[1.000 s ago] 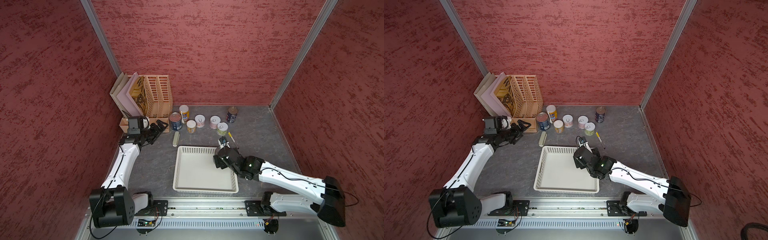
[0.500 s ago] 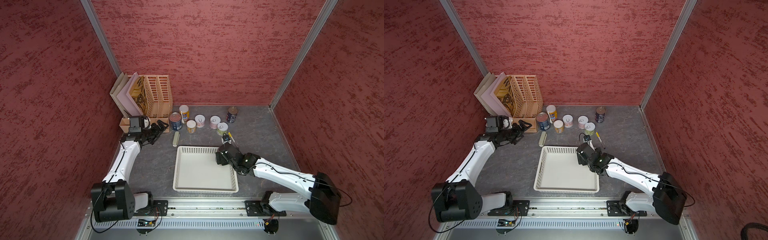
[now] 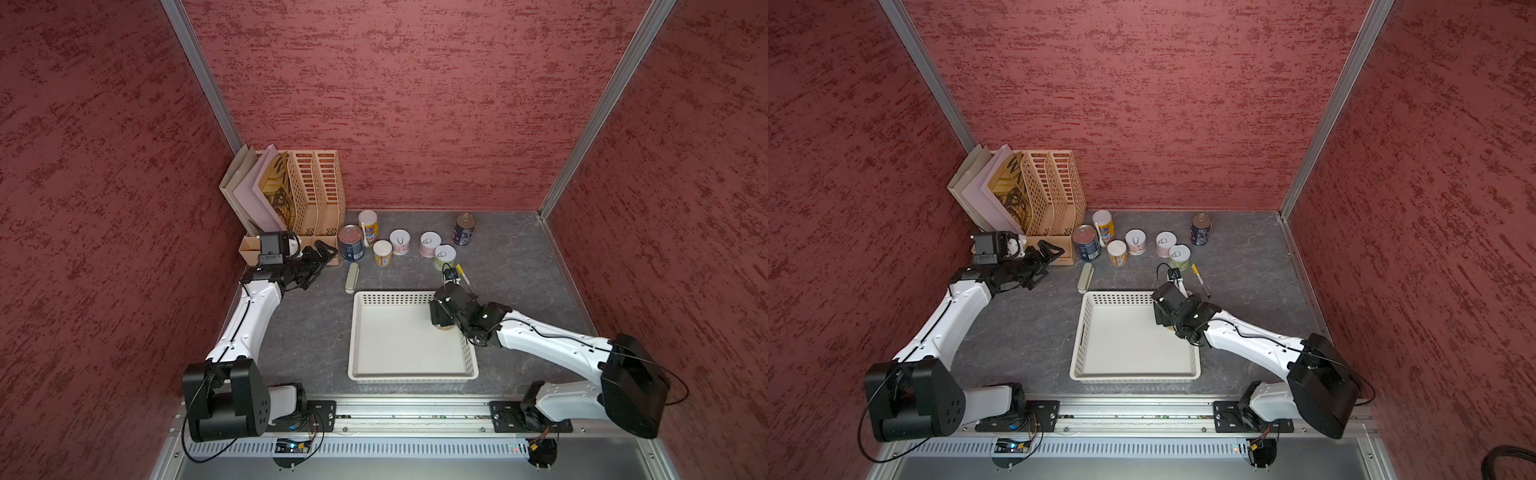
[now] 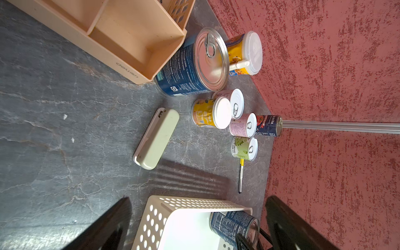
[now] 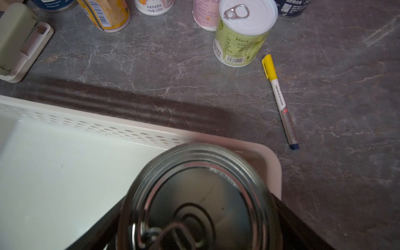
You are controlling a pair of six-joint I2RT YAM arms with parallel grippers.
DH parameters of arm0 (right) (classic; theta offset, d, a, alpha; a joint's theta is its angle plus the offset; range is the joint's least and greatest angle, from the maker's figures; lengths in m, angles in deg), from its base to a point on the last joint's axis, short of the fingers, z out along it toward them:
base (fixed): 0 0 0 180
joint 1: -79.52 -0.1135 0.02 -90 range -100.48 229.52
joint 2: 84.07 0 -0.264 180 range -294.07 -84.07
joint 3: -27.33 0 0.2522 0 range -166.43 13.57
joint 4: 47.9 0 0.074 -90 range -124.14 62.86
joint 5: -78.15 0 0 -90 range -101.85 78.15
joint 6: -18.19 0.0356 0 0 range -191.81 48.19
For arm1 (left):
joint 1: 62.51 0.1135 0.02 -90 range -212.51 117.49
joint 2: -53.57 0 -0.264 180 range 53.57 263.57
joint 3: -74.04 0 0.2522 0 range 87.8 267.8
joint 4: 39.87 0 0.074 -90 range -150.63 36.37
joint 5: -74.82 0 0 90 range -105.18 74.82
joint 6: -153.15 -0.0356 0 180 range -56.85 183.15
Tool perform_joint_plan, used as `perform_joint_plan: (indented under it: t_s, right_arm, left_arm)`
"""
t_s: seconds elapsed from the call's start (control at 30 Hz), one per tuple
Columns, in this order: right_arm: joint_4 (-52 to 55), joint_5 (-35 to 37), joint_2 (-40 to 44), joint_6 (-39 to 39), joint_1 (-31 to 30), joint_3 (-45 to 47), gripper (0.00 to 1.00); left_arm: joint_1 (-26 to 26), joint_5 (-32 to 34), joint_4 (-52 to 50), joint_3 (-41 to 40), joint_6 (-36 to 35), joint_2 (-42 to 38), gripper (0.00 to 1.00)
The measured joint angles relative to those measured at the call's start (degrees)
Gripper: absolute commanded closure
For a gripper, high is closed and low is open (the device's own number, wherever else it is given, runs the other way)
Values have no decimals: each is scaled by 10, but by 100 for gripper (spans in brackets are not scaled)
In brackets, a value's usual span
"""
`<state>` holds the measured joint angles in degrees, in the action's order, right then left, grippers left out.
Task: Put the canned food in the basket
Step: Place the canned food in the basket.
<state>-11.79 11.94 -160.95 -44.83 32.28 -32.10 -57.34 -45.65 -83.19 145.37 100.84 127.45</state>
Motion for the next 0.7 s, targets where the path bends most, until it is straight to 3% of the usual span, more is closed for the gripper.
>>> perform_joint_plan:
  t_s: [0.13, 0.33, 0.53, 0.7]
  right_arm:
    - [-3, 0, -1, 1, 0, 0, 18]
    - [-3, 3, -2, 4, 0, 0, 2]
    - [-5, 20, -1, 4, 1, -21, 1]
    - [15, 23, 24, 2, 2, -55, 2]
  left_arm:
    - [0, -1, 0, 0, 0, 0, 0]
    - [0, -2, 0, 0, 0, 0, 0]
    - [-16, 0, 2, 0, -10, 0, 0]
    - [-64, 13, 0, 34, -42, 17, 0]
